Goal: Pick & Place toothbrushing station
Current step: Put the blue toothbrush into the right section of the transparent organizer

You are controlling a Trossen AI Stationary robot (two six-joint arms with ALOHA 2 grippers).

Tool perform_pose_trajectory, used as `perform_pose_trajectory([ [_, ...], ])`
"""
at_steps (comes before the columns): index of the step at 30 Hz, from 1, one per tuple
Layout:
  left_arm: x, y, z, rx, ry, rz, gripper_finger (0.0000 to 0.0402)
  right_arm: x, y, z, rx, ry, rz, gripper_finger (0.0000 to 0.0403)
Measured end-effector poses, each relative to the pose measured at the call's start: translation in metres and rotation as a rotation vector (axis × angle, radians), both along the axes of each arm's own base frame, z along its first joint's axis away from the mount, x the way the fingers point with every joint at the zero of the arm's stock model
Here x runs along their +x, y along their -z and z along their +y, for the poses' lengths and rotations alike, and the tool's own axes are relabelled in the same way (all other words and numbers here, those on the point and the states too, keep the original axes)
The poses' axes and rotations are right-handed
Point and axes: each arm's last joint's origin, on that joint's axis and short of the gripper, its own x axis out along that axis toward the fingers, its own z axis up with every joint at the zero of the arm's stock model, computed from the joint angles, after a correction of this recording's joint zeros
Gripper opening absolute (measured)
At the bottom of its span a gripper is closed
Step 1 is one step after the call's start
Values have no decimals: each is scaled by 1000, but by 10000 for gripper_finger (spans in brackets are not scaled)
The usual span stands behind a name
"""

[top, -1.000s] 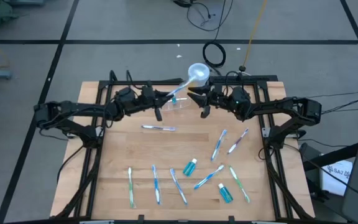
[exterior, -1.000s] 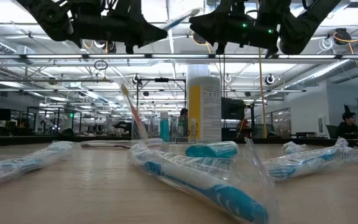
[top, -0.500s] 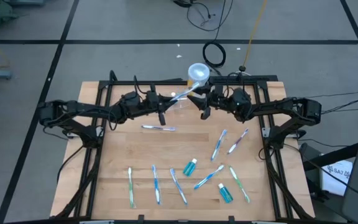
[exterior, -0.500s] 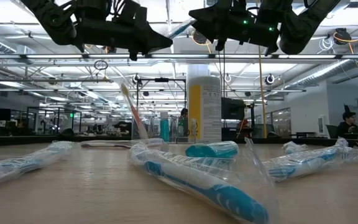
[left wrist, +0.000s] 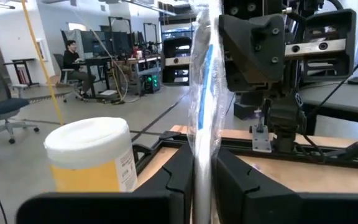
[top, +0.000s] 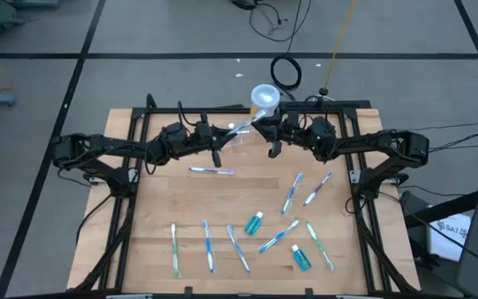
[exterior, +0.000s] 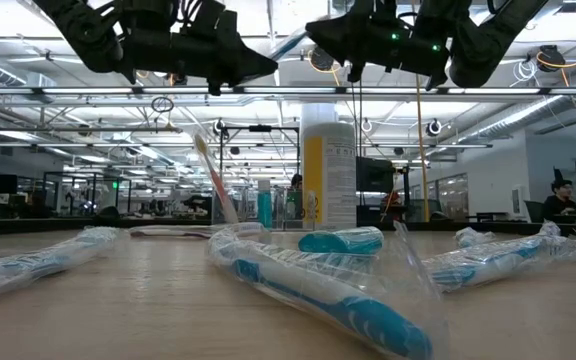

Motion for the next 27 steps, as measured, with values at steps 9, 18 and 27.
perform_pose_trajectory([
  [9, 0, 3, 0, 46, -13, 49, 51, 1, 2, 0, -10, -2, 24, 17],
  [18, 0, 6, 0, 49, -41, 76, 56, 1, 3, 0, -20, 8, 39, 8],
  [27, 0, 10, 0, 23, -62, 114, 158, 2, 5, -1, -103, 54, 67, 11],
])
